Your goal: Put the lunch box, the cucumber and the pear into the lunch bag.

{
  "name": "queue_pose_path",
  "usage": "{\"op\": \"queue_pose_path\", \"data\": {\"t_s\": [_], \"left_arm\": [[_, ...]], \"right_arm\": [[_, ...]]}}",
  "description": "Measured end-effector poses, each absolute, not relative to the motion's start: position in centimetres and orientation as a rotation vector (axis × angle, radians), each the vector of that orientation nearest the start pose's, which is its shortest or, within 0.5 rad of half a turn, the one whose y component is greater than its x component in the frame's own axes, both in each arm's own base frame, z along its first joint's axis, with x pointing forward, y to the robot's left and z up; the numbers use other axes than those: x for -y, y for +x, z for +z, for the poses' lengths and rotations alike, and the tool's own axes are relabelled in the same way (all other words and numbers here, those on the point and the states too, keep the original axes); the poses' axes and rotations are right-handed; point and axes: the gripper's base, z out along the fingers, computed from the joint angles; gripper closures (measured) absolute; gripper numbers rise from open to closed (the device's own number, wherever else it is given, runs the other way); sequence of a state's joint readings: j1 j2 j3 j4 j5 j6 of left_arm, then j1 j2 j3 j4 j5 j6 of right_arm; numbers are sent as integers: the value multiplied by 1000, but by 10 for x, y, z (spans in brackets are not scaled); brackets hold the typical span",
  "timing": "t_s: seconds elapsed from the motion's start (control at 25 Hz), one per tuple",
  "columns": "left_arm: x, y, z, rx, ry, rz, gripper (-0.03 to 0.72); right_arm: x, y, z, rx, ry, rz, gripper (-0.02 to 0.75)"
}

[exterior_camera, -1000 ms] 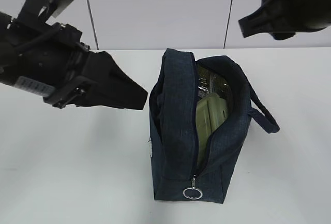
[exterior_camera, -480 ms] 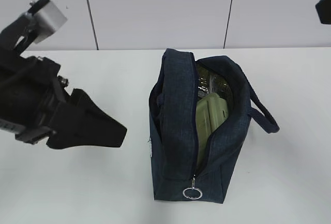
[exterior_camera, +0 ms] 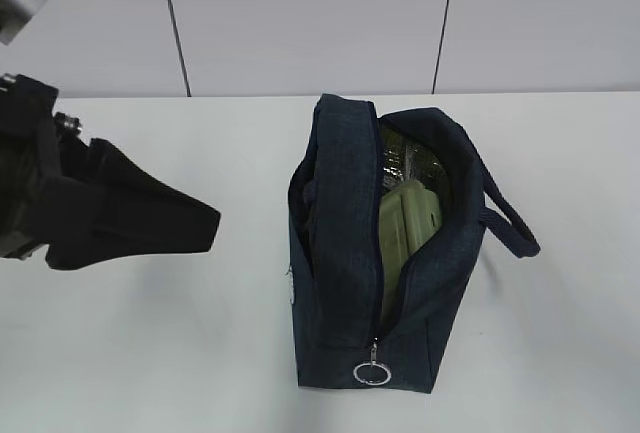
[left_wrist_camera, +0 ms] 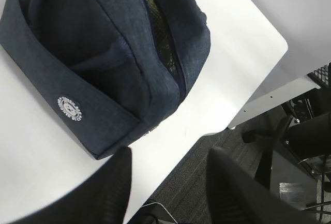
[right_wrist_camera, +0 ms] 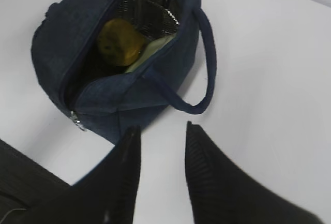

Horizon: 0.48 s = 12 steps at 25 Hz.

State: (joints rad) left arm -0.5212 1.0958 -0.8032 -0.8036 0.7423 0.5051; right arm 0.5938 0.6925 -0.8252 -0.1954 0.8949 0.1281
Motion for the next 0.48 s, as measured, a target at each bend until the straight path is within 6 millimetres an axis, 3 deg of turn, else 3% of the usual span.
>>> {"op": "queue_pose_path", "data": {"t_s": [0.28,0.48], "left_arm": [[143,161,307,-2274,746,-897,400],[143,160,305,-2273,753,-890,400]], "right_arm": [[-54,84,311,-2098,-530,373,495],[-61,86,289,-2065,-483,474,495]]}}
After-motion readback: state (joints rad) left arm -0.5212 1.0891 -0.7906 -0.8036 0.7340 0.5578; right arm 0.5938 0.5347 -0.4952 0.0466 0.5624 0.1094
